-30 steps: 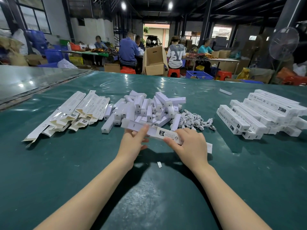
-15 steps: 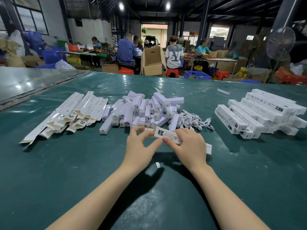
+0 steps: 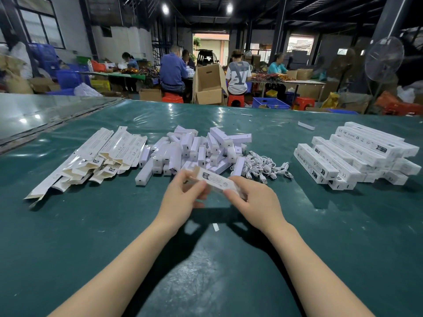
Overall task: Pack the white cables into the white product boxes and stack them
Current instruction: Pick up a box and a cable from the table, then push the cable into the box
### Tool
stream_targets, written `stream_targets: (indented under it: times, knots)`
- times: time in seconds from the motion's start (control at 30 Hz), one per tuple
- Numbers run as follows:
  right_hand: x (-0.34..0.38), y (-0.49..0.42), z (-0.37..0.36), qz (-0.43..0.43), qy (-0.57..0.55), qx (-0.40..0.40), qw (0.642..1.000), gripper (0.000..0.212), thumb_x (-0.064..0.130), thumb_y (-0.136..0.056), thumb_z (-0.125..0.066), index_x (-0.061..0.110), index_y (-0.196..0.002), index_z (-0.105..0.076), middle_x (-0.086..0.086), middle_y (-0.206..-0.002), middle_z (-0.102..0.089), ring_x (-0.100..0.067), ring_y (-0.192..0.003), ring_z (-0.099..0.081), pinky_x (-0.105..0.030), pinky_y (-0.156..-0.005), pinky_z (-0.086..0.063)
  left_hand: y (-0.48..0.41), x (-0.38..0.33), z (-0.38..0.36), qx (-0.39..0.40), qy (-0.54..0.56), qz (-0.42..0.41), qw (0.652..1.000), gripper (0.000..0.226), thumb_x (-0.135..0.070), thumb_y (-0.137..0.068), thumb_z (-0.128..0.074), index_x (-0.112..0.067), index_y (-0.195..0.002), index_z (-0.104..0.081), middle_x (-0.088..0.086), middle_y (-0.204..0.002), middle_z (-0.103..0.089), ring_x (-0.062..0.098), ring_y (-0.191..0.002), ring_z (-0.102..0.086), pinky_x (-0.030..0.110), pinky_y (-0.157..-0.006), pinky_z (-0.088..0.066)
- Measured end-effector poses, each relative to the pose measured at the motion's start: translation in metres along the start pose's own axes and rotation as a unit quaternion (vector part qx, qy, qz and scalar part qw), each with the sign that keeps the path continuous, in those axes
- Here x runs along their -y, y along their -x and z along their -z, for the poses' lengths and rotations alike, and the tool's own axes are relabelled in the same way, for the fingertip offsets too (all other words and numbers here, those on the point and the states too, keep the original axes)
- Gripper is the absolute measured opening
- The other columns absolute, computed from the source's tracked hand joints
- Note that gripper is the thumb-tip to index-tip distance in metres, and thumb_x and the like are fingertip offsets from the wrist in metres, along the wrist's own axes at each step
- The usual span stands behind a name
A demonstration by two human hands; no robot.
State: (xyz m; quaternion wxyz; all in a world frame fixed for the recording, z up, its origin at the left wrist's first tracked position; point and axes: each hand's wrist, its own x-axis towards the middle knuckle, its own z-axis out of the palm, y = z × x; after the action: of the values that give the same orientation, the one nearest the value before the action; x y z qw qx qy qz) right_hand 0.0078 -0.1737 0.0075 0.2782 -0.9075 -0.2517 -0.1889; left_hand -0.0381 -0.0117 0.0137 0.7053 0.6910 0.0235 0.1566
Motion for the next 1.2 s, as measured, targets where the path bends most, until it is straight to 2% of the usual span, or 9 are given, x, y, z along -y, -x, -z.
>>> stream_targets:
  times: [0.17,0.37,0.5,0.6,0.7,0.8,0.93,1.07,1.2]
  knots:
    - [-0.006,0.0,-0.004,-0.1,-0.129,0.017,0.987,0.023,0.027,-0.083,-0.066,0.022,-0.106,-0.065,0.004,-0.076,-0.057,-0.019,-0.075,-0.055,-0.028,-0.075,-0.044,-0.013,-0.005,0.015,-0.08,0.086,0.012,0.993,0.042,-0.012,-0.091,-0.055,-0.022,-0.122,-0.029,0.003,-0.108,-0.056,0.014,-0.093,-0.06,0.027,-0.074,-0.054]
    - [0.024,0.002,-0.019,-0.041,-0.308,0.147,0.939,0.008,0.026,-0.082,-0.062,0.026,-0.074,-0.065,0.008,-0.063,-0.057,-0.003,-0.06,-0.045,-0.02,-0.061,-0.036,-0.001,0.008,-0.003,-0.01,-0.25,0.05,0.967,0.05,-0.039,-0.087,-0.056,-0.021,-0.131,-0.04,0.0,-0.124,-0.029,0.013,-0.101,-0.043,0.02,-0.087,-0.028]
    - [-0.012,-0.009,-0.013,-0.12,-0.032,-0.001,0.992,0.018,0.022,-0.088,-0.055,0.014,-0.101,-0.065,-0.004,-0.113,-0.061,-0.018,-0.108,-0.05,-0.031,-0.089,-0.036,-0.001,0.005,0.006,0.018,-0.346,0.033,0.937,0.055,-0.031,-0.081,-0.063,-0.027,-0.129,-0.038,0.001,-0.116,-0.043,0.019,-0.098,-0.054,0.026,-0.079,-0.036]
    - [-0.045,-0.009,-0.002,-0.232,0.092,0.064,0.966,0.053,0.047,-0.092,-0.043,0.021,-0.138,-0.039,-0.007,-0.151,-0.024,-0.021,-0.139,-0.018,-0.041,-0.11,-0.021,-0.002,0.003,0.006,0.029,-0.28,0.031,0.959,0.06,-0.015,-0.078,-0.064,-0.028,-0.129,-0.035,-0.002,-0.109,-0.052,0.014,-0.09,-0.058,0.025,-0.069,-0.041]
    - [-0.054,-0.009,-0.006,-0.226,0.148,0.166,0.949,0.064,0.064,-0.09,-0.025,0.03,-0.145,-0.026,-0.003,-0.157,-0.01,-0.02,-0.144,-0.007,-0.045,-0.114,-0.008,-0.005,-0.001,0.007,0.044,-0.21,0.047,0.976,0.063,-0.003,-0.075,-0.061,-0.038,-0.12,-0.035,-0.011,-0.096,-0.056,0.003,-0.083,-0.058,0.018,-0.057,-0.042]
    - [-0.053,-0.01,-0.006,-0.212,0.161,0.132,0.955,0.059,0.061,-0.091,-0.027,0.023,-0.131,-0.048,-0.003,-0.143,-0.039,-0.022,-0.135,-0.03,-0.044,-0.109,-0.021,-0.003,-0.006,0.013,0.058,-0.271,0.013,0.961,0.064,-0.006,-0.072,-0.059,-0.038,-0.122,-0.036,-0.015,-0.095,-0.059,0.009,-0.082,-0.059,0.023,-0.064,-0.044]
    - [-0.048,-0.006,0.003,-0.197,0.044,-0.016,0.979,0.044,0.046,-0.091,-0.045,0.012,-0.076,-0.069,-0.01,-0.079,-0.066,-0.032,-0.09,-0.057,-0.034,-0.074,-0.04,-0.005,-0.015,0.034,0.11,-0.585,-0.067,0.801,0.052,-0.021,-0.076,-0.054,-0.036,-0.124,-0.039,-0.014,-0.107,-0.059,0.016,-0.091,-0.055,0.027,-0.068,-0.038]
    - [-0.05,-0.007,-0.003,-0.183,0.098,0.097,0.973,0.056,0.056,-0.091,-0.036,0.028,-0.14,-0.038,0.0,-0.147,-0.036,-0.021,-0.136,-0.026,-0.038,-0.104,-0.026,-0.009,-0.014,0.045,0.128,-0.615,-0.058,0.776,0.045,-0.024,-0.084,-0.05,-0.032,-0.128,-0.041,-0.009,-0.124,-0.055,0.017,-0.111,-0.05,0.031,-0.088,-0.04]
    - [-0.054,-0.009,-0.009,-0.187,0.179,0.187,0.948,0.066,0.066,-0.09,-0.018,0.033,-0.147,-0.018,0.006,-0.158,-0.004,-0.024,-0.144,-0.004,-0.043,-0.113,-0.007,-0.002,0.0,0.027,0.175,-0.591,-0.112,0.78,0.06,-0.024,-0.082,-0.052,-0.03,-0.138,-0.032,-0.007,-0.139,-0.039,0.017,-0.124,-0.04,0.034,-0.102,-0.034]
